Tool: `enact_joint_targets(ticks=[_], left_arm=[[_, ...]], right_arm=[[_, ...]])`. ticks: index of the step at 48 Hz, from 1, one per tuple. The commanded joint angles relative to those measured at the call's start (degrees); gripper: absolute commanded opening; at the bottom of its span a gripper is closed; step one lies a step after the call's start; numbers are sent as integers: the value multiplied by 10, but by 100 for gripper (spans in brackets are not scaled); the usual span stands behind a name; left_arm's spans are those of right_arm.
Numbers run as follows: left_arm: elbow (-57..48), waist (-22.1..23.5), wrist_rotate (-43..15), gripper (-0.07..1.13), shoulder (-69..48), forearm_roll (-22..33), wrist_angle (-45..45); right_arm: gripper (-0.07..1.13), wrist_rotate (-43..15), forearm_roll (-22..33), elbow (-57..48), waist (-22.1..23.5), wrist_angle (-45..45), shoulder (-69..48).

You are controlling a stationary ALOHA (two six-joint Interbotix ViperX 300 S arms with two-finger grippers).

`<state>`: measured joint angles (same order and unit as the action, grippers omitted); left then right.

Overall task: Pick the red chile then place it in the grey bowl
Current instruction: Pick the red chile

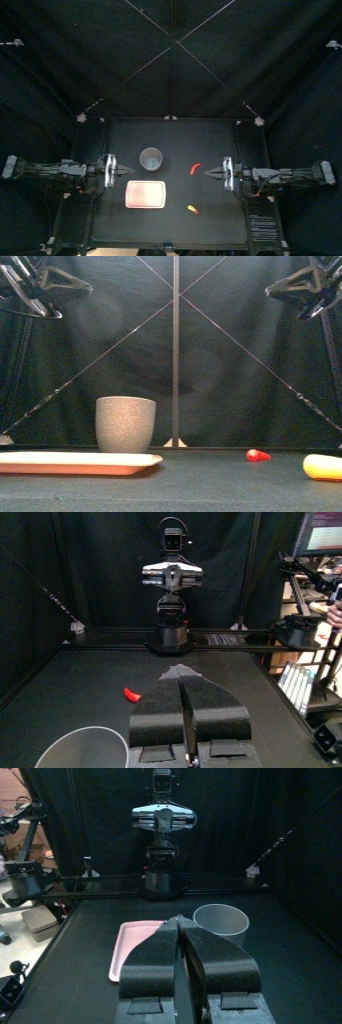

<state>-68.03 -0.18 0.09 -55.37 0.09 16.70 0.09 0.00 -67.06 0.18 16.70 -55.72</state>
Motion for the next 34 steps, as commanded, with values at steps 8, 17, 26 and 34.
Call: enact_joint_targets(ticks=[8,17,26,34], left_arm=[[7,-13,-2,-4,-6,-1,-17],[5,-14,-2,-4,-7,-2,-17],[2,-16,-2,-4,-7,-2,-17],[-1,-25,-2,-4,-7,-2,-18]], right_arm=[[7,-17,-32,48,56,-127,106],[17,-11,15,139,98,-323,227],[44,-8,56,187,99,-403,326],[77,-7,58,211,105,-454,403]])
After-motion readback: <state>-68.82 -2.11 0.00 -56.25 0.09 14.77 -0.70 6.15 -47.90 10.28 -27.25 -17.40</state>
